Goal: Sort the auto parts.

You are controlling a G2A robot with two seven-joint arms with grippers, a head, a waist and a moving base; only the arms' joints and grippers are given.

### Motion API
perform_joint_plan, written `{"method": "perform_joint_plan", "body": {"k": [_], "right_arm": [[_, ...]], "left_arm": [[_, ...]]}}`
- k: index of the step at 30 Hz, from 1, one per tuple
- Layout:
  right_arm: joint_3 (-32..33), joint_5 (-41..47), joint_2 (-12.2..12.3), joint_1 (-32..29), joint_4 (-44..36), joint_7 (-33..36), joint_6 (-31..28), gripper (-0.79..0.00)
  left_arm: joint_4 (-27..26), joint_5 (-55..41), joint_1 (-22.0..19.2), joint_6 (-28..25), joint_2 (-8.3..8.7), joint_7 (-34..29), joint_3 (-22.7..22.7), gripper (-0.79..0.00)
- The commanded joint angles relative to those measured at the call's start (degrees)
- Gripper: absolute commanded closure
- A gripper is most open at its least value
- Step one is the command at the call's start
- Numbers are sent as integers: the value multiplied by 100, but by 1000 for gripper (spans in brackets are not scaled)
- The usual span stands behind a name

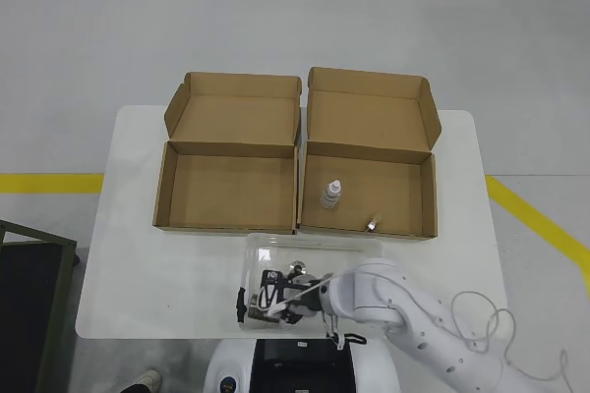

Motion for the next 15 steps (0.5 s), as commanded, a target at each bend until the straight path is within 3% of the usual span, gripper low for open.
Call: {"method": "perform_joint_plan", "body": {"k": [1,9,15], "right_arm": [[-36,67,-12,33,87,62,-15,-456],[-181,260,-60,188,307,325,-79,-440],[-336,321,-116,366,540,546,-110,-511]], "left_arm": [[0,0,0,0,0,0,0,-785],[0,0,0,0,0,0,0,-785],[0,0,0,0,0,0,0,-785]]}}
